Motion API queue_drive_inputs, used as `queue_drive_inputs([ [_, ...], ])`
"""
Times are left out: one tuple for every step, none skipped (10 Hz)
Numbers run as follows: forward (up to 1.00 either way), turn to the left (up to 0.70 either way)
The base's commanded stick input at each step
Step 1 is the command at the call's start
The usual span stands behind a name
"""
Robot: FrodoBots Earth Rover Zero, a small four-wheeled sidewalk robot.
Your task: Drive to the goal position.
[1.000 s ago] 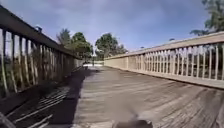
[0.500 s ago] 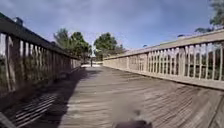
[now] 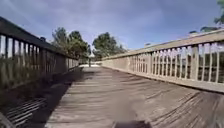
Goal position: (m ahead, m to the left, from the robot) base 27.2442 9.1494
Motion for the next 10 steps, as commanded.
queue_drive_inputs([
  [0.85, 0.0],
  [0.85, 0.0],
  [0.85, 0.0],
  [0.85, 0.0],
  [0.85, 0.0],
  [0.85, 0.0],
  [0.85, 0.0],
  [0.85, 0.0],
  [0.85, 0.0],
  [0.85, 0.0],
])
